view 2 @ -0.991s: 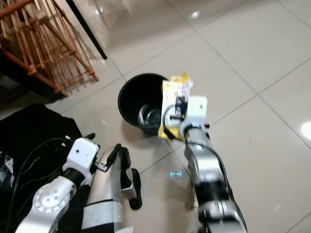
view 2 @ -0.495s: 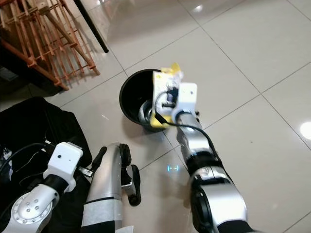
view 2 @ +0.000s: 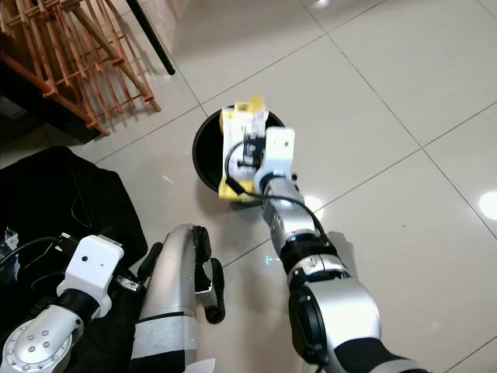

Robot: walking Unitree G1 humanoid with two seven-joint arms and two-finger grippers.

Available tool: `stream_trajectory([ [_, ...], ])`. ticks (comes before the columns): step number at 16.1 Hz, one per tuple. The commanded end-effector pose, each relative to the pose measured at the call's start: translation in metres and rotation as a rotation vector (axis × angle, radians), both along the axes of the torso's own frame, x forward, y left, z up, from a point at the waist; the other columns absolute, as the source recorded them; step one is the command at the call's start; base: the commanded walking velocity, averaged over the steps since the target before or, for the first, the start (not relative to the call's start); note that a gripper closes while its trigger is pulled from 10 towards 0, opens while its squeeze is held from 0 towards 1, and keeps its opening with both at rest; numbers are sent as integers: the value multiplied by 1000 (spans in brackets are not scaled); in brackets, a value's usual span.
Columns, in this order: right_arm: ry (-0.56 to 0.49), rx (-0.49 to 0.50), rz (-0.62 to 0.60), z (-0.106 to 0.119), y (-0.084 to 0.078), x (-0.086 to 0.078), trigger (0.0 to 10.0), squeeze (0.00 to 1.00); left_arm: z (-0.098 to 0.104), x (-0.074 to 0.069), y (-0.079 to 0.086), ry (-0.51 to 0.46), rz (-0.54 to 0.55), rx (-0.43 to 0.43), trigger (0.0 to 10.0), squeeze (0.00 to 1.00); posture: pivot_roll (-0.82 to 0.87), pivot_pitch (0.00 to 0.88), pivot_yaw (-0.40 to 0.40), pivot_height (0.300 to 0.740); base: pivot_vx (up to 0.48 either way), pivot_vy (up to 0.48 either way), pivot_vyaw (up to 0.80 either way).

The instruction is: Picking trash to rubbish bin

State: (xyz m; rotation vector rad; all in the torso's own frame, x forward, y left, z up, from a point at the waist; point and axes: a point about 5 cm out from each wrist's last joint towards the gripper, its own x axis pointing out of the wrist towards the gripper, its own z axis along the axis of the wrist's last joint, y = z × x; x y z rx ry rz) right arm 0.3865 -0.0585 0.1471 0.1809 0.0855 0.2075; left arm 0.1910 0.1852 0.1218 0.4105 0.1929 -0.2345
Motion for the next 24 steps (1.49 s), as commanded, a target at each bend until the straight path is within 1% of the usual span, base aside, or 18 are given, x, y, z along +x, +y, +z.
stream_trajectory([
  [1, 29, 13, -7, -9, 3, -4, 0, 0, -5, -9, 7, 45, 21, 14, 10000, 0, 357, 541, 130, 574, 0, 0, 0],
  [3, 12, 16, -34, -4, 0, -1, 0, 0, -5, -11, 7, 54, 17, 16, 10000, 0, 360, 545, 133, 574, 0, 0, 0],
  [4, 11, 12, -38, -4, 0, 0, 1647, 0, -5, -11, 8, 57, 16, 16, 10000, 0, 359, 546, 135, 574, 0, 0, 0],
  [5, 11, 9, -41, -3, -1, 0, 3569, 0, -5, -11, 8, 59, 16, 16, 10000, 0, 359, 546, 135, 574, 0, 0, 0],
  [6, 7, 1, -51, -3, -1, 0, 6118, 0, -6, -12, 6, 63, 13, 15, 10000, 0, 359, 546, 135, 574, 0, 0, 0],
  [7, 6, 1, -56, -3, -2, 0, 7490, 0, -6, -12, 6, 65, 11, 14, 10000, 0, 359, 546, 135, 574, 0, 0, 0],
  [8, 4, 0, -62, -3, -3, 0, 6549, 0, -6, -12, 6, 66, 9, 13, 10000, 0, 359, 546, 135, 574, 0, 0, 0],
  [9, 3, 0, -65, -3, -4, 0, 6471, 0, -6, -12, 6, 67, 8, 13, 10000, 0, 352, 544, 136, 574, 0, 0, 0],
  [10, 3, -1, -70, -3, -4, 1, 6941, 647, -7, -12, 6, 69, 7, 14, 10000, 0, 352, 544, 136, 574, 0, 0, 0],
  [11, 5, 2, -74, -4, -5, 1, 8941, 1000, -7, -13, 6, 70, 7, 14, 10000, 0, 352, 542, 136, 574, 0, 0, 0],
  [12, 6, -1, -81, -4, -6, 1, 10000, 1000, -7, -12, 6, 70, 7, 14, 10000, 0, 353, 541, 137, 574, 0, 0, 0],
  [19, 6, 4, -103, -7, -8, 0, 10000, 1000, -7, -18, 9, 85, 8, 27, 10000, 0, 360, 554, 153, 574, 0, 0, 0],
  [24, 14, 3, -109, -11, -10, -2, 10000, 1000, -8, -19, 9, 93, 1, 30, 10000, 0, 353, 557, 154, 574, 0, 0, 0],
])
